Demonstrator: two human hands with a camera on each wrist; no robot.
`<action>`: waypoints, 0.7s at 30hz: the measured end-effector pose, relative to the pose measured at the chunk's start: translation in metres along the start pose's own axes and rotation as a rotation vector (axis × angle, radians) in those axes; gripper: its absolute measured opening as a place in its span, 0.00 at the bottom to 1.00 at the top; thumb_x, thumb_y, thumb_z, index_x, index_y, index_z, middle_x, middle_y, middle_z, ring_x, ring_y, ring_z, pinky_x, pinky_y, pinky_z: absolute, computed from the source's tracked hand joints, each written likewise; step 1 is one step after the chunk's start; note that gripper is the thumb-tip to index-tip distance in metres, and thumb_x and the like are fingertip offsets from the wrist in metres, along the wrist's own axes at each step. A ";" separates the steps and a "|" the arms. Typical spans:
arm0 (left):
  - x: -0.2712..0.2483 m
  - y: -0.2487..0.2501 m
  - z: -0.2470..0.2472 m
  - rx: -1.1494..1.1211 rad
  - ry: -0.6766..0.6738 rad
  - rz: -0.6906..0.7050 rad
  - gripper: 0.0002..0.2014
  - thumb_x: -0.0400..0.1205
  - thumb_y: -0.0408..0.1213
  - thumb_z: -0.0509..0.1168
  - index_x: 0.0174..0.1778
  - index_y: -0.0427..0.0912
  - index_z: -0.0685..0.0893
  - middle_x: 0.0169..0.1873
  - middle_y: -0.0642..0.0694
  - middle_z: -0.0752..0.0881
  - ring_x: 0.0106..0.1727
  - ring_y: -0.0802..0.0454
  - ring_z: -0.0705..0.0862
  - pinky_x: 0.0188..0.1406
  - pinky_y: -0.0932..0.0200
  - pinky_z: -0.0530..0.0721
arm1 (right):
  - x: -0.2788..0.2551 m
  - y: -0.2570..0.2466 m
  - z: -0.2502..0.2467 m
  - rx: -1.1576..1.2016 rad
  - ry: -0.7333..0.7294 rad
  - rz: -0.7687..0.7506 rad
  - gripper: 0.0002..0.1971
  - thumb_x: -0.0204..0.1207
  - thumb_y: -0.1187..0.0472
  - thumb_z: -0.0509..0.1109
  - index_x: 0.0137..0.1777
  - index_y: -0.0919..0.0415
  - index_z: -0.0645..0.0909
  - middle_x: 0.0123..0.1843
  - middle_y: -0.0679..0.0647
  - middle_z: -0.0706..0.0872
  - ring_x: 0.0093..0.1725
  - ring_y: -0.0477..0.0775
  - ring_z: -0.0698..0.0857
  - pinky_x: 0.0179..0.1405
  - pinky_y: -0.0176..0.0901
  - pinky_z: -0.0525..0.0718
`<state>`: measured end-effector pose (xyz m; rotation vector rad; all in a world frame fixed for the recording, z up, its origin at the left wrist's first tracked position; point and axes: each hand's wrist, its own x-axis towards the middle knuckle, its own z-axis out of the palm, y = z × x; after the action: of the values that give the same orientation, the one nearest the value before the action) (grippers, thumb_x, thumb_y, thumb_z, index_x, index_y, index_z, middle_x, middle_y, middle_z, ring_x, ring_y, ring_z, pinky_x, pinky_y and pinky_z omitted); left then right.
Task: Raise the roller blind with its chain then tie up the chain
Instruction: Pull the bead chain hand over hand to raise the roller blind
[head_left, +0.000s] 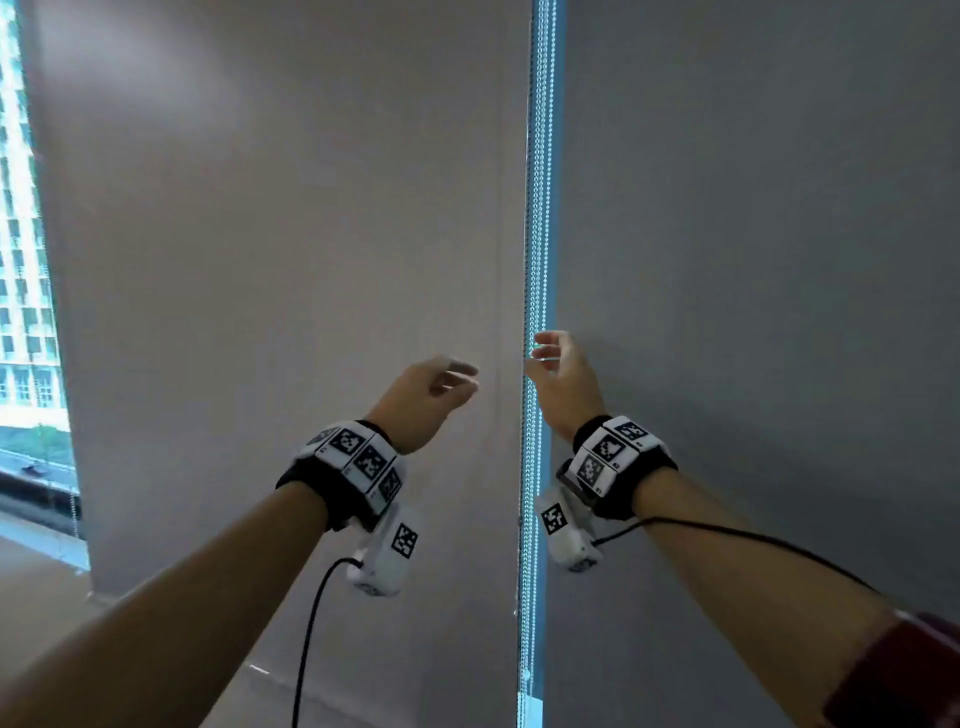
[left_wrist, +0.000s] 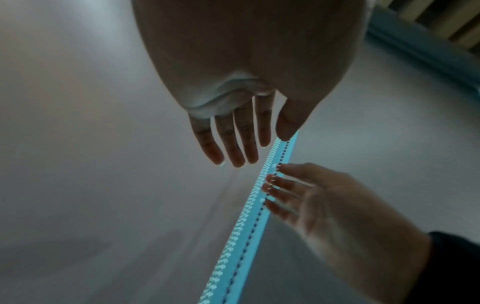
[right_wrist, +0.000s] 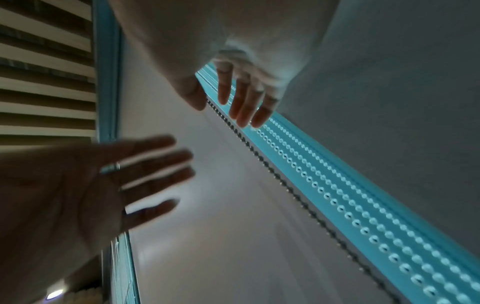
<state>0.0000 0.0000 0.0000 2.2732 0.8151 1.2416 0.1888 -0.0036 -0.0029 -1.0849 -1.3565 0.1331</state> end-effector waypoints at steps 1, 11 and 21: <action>0.009 0.004 0.004 -0.054 0.025 0.007 0.11 0.82 0.32 0.62 0.59 0.39 0.81 0.52 0.41 0.88 0.49 0.51 0.86 0.38 0.74 0.79 | 0.001 -0.001 0.003 0.018 -0.033 0.008 0.13 0.80 0.61 0.65 0.63 0.61 0.77 0.53 0.56 0.85 0.49 0.55 0.85 0.50 0.44 0.82; 0.044 0.023 0.017 -0.174 0.141 -0.011 0.12 0.85 0.37 0.53 0.61 0.36 0.74 0.45 0.43 0.83 0.45 0.48 0.82 0.36 0.61 0.77 | -0.013 0.007 0.036 -0.040 -0.165 -0.141 0.21 0.84 0.50 0.52 0.27 0.47 0.67 0.24 0.47 0.70 0.27 0.53 0.68 0.30 0.51 0.67; 0.078 0.064 0.009 -0.610 0.141 0.075 0.16 0.88 0.41 0.45 0.51 0.39 0.76 0.23 0.50 0.71 0.21 0.55 0.65 0.21 0.62 0.65 | -0.054 0.025 0.015 -0.139 -0.646 -0.053 0.22 0.84 0.63 0.56 0.25 0.51 0.67 0.22 0.48 0.67 0.19 0.41 0.62 0.26 0.38 0.64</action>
<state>0.0599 0.0038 0.0816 1.7491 0.3260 1.4537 0.1731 -0.0170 -0.0611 -1.1708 -1.9934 0.3792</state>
